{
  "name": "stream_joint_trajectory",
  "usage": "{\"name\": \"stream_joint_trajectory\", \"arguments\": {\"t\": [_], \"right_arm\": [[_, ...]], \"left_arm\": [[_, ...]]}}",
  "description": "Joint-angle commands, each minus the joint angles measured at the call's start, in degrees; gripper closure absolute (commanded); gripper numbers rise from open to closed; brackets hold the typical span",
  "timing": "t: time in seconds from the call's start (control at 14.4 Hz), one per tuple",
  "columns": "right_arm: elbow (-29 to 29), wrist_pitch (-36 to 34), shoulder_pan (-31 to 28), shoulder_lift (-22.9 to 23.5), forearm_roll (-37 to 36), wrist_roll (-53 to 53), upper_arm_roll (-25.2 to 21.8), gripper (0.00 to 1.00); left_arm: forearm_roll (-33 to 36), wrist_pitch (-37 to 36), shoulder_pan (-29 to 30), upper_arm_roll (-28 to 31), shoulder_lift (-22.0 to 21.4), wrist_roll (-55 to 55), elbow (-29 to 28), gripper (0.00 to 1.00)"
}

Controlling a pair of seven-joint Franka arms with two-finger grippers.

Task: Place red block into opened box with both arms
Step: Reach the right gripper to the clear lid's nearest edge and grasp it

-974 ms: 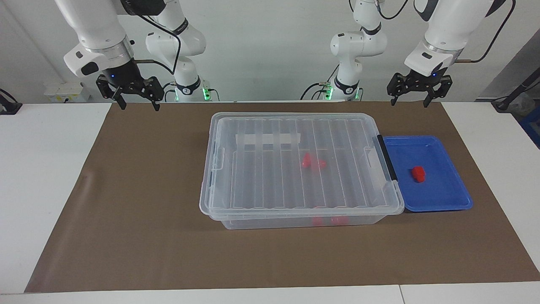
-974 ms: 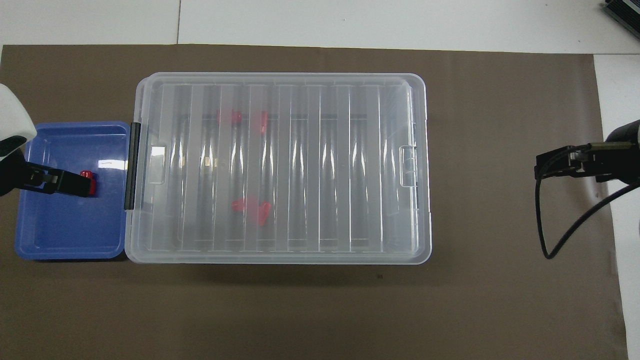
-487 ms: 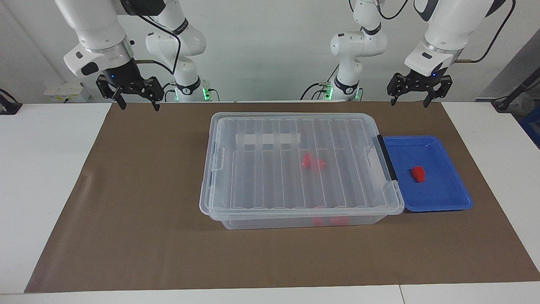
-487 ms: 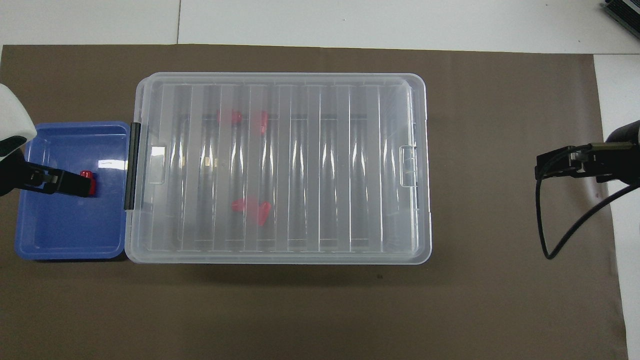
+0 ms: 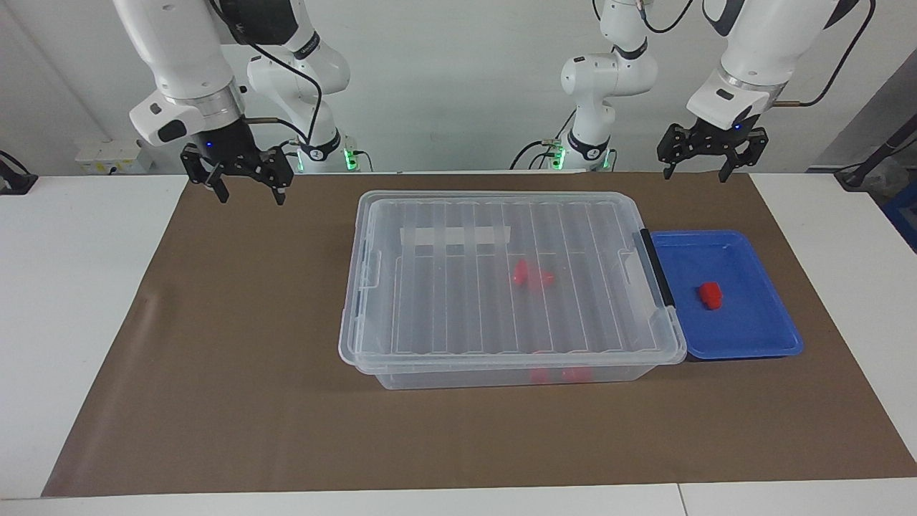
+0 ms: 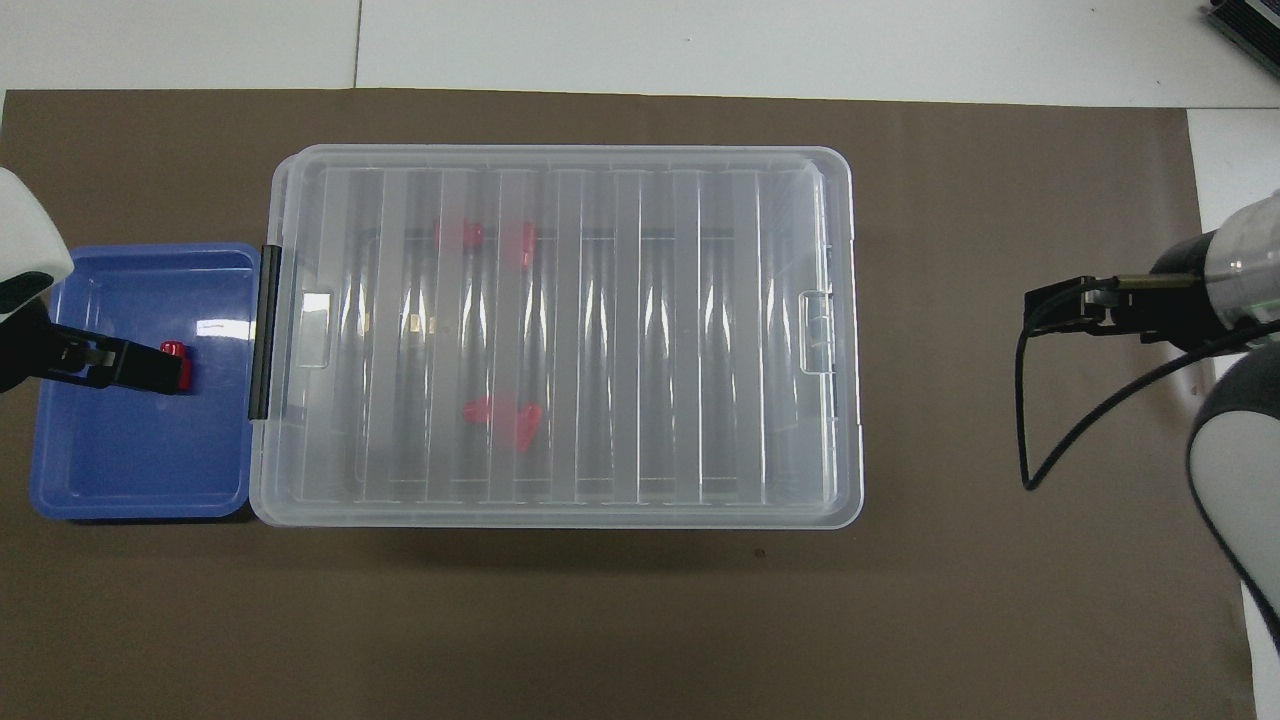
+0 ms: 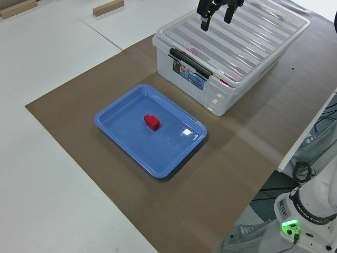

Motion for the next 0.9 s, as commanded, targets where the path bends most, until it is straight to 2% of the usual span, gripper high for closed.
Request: {"name": "stream_joint_trajectory", "arguments": {"t": [0.0,0.49,0.84], "right_arm": [[-4.54,5.96,2.86,-0.36,0.14,3.83,0.3,0.01],[-7.18,14.49,7.44,4.56,0.14,8.23,0.3,0.01],[-7.71,17.39,8.67,7.55,0.14,9.38,0.3,0.01]], "left_arm": [[0.87,0.3,0.51,-0.3,-1.74,-0.28,-1.87,0.0],[0.87,0.3,0.51,-0.3,-1.74,-0.28,-1.87,0.0],[0.87,-0.4,0.34,-0.39,-1.83,-0.36,-1.87,0.0]]}}
